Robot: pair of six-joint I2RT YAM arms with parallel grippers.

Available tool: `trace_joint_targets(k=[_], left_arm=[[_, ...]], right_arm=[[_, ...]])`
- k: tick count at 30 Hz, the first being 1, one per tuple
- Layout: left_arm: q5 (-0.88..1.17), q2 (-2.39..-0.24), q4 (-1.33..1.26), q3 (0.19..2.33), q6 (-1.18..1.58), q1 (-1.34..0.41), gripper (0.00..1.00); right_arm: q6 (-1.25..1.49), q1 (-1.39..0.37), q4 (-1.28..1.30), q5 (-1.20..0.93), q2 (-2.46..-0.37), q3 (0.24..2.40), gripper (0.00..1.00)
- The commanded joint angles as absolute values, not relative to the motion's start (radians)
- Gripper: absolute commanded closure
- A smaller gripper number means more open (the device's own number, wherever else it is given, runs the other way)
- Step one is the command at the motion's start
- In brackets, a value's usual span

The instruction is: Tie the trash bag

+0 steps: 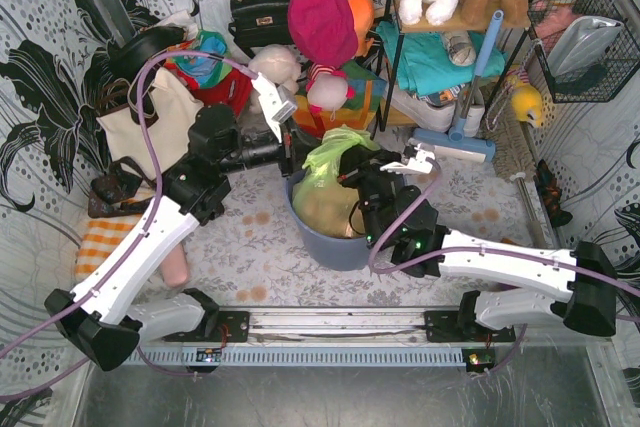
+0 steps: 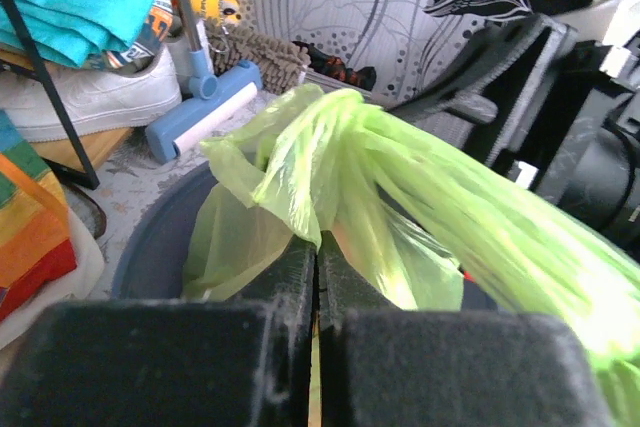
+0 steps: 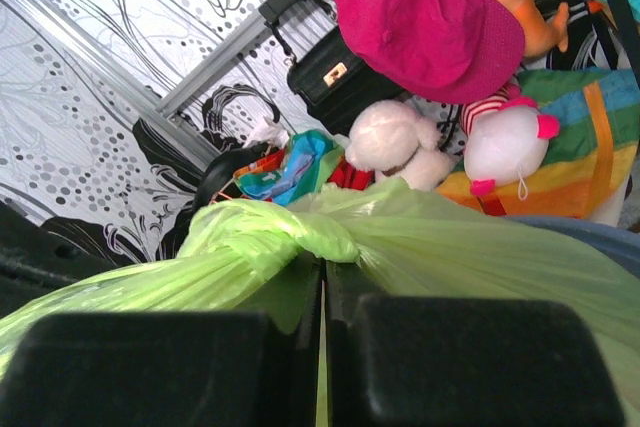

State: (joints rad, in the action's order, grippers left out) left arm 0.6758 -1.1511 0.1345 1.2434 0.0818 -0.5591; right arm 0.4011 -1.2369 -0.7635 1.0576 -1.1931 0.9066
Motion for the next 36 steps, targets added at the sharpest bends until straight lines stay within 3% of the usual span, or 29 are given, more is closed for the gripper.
trace_joint_targets(k=[1, 17, 36], left_arm=[[0.774, -1.128, 0.157, 1.256, 0.107, -0.552, 0.95], [0.943, -1.078, 0.157, 1.159, 0.178, -0.558, 0.95], [1.002, -1.083, 0.006, 1.108, 0.283, -0.561, 0.94]], right_arm=[[0.247, -1.243, -0.987, 1.051, -1.23, 0.909, 1.0], [-0.205, -1.243, -1.695, 0.873, -1.389, 0.825, 1.0], [-0.065, -1.238, -1.695, 0.436, -1.445, 0.793, 1.0]])
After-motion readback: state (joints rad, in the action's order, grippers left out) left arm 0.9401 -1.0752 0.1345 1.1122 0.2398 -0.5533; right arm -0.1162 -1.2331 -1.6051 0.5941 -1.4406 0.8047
